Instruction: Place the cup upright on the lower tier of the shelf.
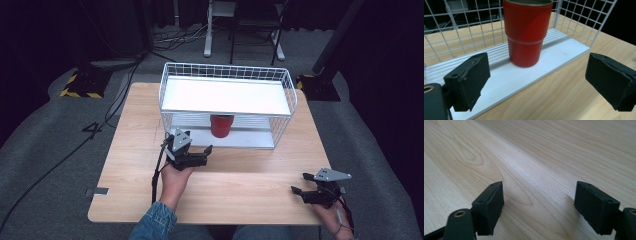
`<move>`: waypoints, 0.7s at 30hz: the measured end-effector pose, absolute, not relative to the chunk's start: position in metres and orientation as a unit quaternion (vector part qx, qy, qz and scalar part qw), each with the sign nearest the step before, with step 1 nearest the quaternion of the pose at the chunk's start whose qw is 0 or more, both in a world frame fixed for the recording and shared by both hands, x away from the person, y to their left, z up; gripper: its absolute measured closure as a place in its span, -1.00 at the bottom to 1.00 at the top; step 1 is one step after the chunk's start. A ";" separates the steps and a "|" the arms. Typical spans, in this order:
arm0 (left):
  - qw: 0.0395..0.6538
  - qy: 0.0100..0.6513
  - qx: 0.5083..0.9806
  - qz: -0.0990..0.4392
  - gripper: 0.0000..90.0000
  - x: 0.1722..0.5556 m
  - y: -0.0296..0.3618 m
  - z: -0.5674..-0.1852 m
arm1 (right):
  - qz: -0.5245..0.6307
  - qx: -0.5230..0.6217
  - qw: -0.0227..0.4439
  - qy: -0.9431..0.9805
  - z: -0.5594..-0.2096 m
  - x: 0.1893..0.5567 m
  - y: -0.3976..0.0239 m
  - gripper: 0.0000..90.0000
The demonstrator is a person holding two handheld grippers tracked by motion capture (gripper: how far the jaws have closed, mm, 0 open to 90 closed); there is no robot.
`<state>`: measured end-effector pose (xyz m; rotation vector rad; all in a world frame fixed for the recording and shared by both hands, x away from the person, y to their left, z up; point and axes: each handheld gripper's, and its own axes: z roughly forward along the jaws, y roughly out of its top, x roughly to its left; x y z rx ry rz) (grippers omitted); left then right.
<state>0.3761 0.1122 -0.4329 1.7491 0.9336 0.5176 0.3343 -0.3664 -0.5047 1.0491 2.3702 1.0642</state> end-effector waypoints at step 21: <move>0.516 0.386 0.734 0.215 -0.87 0.326 0.151 -0.423 | 0.374 0.369 0.168 0.834 -0.505 0.337 -0.364 -0.48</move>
